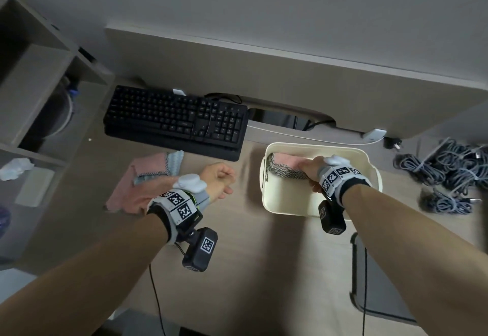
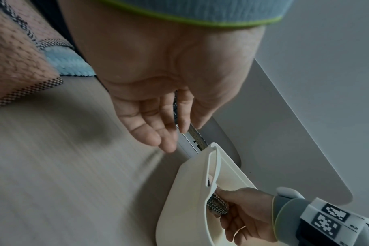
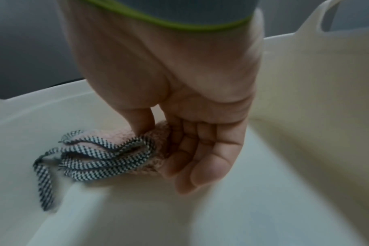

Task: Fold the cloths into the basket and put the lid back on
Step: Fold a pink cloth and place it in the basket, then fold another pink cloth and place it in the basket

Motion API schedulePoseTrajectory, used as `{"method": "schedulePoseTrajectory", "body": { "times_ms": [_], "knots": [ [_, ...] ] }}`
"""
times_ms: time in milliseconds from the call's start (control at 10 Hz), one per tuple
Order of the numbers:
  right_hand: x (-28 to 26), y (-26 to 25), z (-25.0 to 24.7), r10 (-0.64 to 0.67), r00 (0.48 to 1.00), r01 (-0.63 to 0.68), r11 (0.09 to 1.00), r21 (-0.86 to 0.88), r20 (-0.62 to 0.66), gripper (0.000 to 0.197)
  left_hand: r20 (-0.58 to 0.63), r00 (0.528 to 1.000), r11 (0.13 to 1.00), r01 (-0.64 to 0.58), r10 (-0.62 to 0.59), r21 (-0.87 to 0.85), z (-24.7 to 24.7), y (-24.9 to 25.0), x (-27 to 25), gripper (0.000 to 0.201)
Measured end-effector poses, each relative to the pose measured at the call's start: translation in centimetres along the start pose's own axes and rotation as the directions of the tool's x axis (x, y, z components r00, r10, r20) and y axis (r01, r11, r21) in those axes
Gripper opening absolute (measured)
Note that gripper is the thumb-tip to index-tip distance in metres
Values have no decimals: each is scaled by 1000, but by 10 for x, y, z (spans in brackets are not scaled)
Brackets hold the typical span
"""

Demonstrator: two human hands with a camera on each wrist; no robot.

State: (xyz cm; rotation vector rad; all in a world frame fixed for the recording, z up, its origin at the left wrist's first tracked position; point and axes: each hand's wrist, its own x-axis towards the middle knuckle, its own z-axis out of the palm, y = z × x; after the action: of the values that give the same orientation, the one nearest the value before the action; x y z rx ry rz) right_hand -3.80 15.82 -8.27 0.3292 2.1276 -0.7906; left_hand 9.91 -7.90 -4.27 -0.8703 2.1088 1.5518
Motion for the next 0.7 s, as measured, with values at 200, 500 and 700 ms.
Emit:
{"method": "schedulePoseTrajectory", "body": {
  "times_ms": [200,500,700],
  "knots": [
    [4,-5,9,5,999,-4,1000,-20,48,49,15,1000,1000,14,-14,-10,-7,-11,-4,11],
    [-2,4,-13,35,999,-36,989,-144,-9,31,10,999,997,51,-51,54,-15,-23,-3,12],
    [-45,-24,-8,83,993,-100,968,-229,-80,100,-16,999,986,50,-49,162,-26,-36,-5,14]
  ]
}}
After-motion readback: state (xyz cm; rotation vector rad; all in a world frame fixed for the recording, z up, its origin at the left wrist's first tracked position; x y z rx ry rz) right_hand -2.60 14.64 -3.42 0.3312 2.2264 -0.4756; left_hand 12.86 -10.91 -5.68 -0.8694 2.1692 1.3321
